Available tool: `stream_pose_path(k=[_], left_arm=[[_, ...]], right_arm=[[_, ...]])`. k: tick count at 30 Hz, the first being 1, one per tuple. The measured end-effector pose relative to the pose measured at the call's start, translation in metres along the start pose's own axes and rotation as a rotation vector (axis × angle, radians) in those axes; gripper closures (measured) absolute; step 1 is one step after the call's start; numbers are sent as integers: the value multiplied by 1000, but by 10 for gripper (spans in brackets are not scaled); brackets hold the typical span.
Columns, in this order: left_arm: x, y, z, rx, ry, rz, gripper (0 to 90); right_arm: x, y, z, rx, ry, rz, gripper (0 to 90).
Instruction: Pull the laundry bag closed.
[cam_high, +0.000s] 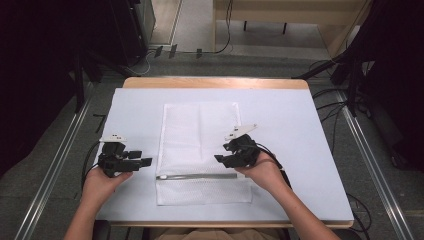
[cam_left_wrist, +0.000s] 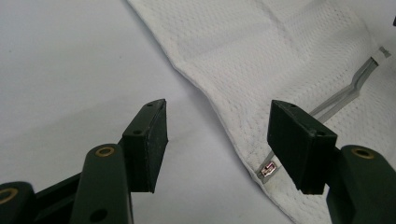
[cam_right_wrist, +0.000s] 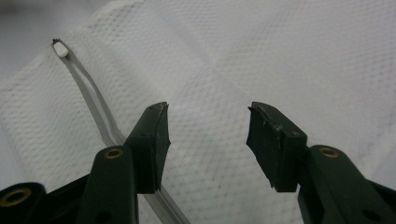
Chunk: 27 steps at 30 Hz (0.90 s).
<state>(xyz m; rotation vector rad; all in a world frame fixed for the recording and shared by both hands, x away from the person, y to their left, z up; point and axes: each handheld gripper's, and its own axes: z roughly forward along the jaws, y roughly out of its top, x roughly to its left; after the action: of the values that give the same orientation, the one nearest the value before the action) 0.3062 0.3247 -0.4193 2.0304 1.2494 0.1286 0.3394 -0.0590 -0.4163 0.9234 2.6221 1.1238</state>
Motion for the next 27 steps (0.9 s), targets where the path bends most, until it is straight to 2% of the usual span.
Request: stream_pose_path(k=[3, 4, 17, 21, 22, 27], left_arm=[[1, -1, 1, 6, 2, -5, 386], [2, -1, 1, 6, 1, -5, 386], [2, -1, 2, 14, 1, -5, 387], [3, -1, 2, 15, 0, -5, 387], [3, -1, 2, 16, 0, -5, 387], [4, -1, 2, 17, -4, -6, 386]], right_arm=[[8, 6, 6, 2, 16, -18, 497], [12, 9, 10, 0, 26, -39, 509], [36, 24, 28, -1, 83, -52, 564], [43, 27, 34, -11, 88, -74, 561], [48, 28, 38, -10, 101, -74, 566], [56, 30, 44, -8, 125, -79, 584]])
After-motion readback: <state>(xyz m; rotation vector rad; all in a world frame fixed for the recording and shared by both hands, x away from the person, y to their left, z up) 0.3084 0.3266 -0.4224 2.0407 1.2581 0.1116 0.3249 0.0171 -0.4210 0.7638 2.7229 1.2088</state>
